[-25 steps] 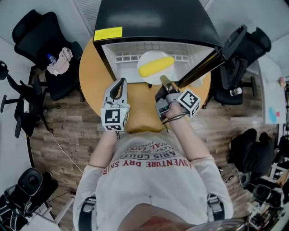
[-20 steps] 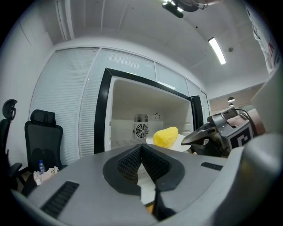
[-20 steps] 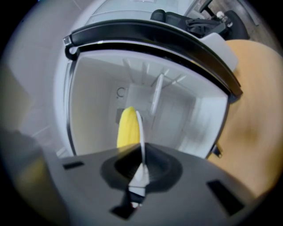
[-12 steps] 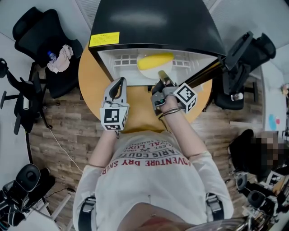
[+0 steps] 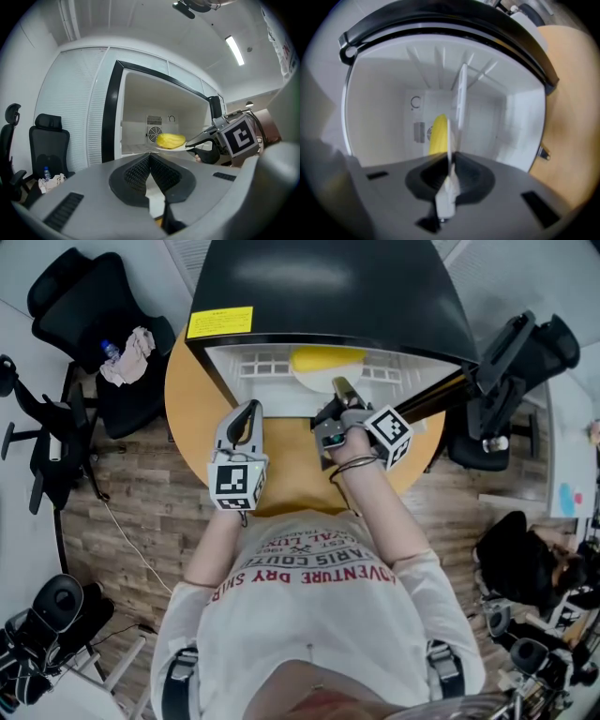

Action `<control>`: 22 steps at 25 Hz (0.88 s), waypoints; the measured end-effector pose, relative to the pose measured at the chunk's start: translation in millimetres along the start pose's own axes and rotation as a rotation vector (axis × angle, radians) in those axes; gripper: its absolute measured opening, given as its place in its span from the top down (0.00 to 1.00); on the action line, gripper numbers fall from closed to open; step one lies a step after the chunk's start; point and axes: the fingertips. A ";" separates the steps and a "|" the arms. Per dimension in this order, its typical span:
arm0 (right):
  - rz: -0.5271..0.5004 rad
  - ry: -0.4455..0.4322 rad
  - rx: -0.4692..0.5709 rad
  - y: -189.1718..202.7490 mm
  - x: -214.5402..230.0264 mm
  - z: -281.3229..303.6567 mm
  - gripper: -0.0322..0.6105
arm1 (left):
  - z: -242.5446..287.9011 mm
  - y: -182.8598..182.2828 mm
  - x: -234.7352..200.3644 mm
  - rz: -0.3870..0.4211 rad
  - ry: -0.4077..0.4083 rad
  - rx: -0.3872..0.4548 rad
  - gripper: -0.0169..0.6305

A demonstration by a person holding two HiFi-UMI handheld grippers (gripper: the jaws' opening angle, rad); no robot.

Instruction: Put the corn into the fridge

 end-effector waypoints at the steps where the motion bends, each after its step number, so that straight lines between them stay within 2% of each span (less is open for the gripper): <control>1: -0.002 0.006 0.003 -0.2 -0.8 1.8 0.87 | -0.1 -0.7 -0.2 -0.001 0.000 0.001 0.93; 13: -0.047 0.003 -0.006 -0.7 -4.1 9.0 0.87 | -5.2 1.4 -8.5 0.008 -0.018 -0.005 0.93; 17: -0.089 -0.069 -0.018 0.9 -16.3 7.8 0.73 | -6.6 -0.1 -4.4 0.012 -0.013 -0.002 0.93; 19: -0.109 -0.076 -0.018 1.4 -19.7 3.8 0.68 | -8.6 -2.4 -0.4 0.013 -0.008 0.002 0.93; 22: -0.108 -0.081 -0.013 0.6 -18.4 -6.4 0.66 | -12.2 -5.4 4.4 0.016 -0.003 0.006 0.93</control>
Point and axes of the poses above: the fingertips, and each gripper's own axes: z forward along the fingers, x to its right, y out of its underside, and after that the axes turned 4 degrees about z, right-handed
